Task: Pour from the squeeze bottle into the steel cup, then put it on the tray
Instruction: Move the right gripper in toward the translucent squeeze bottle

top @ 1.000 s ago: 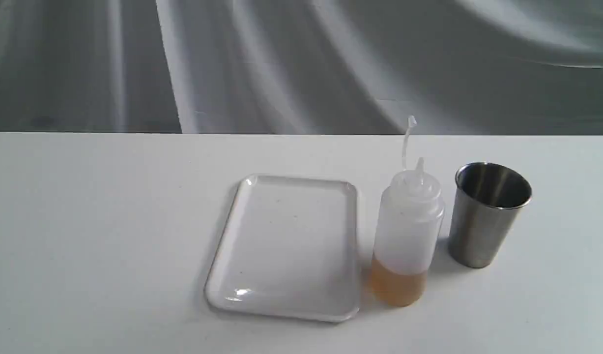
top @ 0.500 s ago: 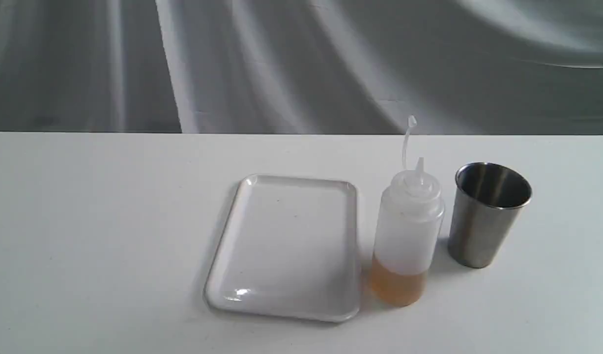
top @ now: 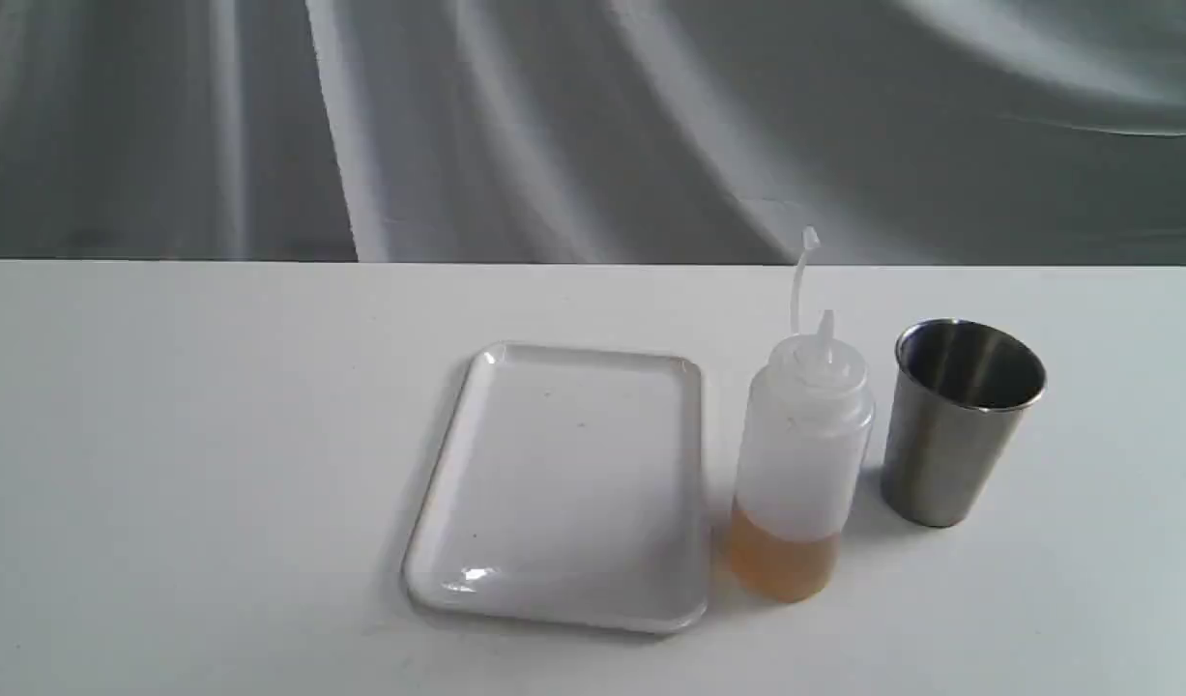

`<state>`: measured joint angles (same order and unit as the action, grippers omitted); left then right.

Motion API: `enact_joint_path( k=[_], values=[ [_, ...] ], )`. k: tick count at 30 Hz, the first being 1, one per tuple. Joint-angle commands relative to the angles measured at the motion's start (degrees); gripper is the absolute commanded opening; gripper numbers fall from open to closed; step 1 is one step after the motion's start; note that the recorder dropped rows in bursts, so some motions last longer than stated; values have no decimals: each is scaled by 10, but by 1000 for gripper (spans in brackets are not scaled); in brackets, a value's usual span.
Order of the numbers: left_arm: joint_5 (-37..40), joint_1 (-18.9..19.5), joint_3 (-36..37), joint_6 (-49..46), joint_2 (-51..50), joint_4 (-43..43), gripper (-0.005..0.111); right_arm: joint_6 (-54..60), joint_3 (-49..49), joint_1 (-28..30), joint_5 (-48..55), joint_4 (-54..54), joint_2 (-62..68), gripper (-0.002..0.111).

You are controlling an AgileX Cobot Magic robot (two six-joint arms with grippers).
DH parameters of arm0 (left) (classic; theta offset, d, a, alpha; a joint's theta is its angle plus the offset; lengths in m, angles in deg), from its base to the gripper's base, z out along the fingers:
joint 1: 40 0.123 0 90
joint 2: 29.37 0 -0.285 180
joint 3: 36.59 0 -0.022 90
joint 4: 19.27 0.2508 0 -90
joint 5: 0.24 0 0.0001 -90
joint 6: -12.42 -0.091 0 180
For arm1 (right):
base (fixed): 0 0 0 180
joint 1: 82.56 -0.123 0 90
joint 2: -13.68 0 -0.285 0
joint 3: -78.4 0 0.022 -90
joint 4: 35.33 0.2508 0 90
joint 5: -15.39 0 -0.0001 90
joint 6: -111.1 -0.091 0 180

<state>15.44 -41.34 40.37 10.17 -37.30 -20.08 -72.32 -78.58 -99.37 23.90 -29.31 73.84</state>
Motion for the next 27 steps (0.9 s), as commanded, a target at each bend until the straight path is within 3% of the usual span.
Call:
enact_joint_path(
  k=[1, 6, 12, 23, 27],
  values=[
    [-4, 1, 3, 2, 1, -1, 0, 99, 65, -22, -81, 49, 1, 0],
    [-4, 1, 3, 3, 1, -1, 0, 270, 168, -59, -181, 154, 1, 0],
    [-4, 1, 3, 3, 1, -1, 0, 287, 260, -78, -271, 189, 1, 0],
    [-4, 1, 3, 2, 1, -1, 0, 287, 345, -78, -275, 188, 1, 0],
    [-4, 1, 3, 3, 1, -1, 0, 286, 357, -78, -276, 184, 1, 10]
  ],
)
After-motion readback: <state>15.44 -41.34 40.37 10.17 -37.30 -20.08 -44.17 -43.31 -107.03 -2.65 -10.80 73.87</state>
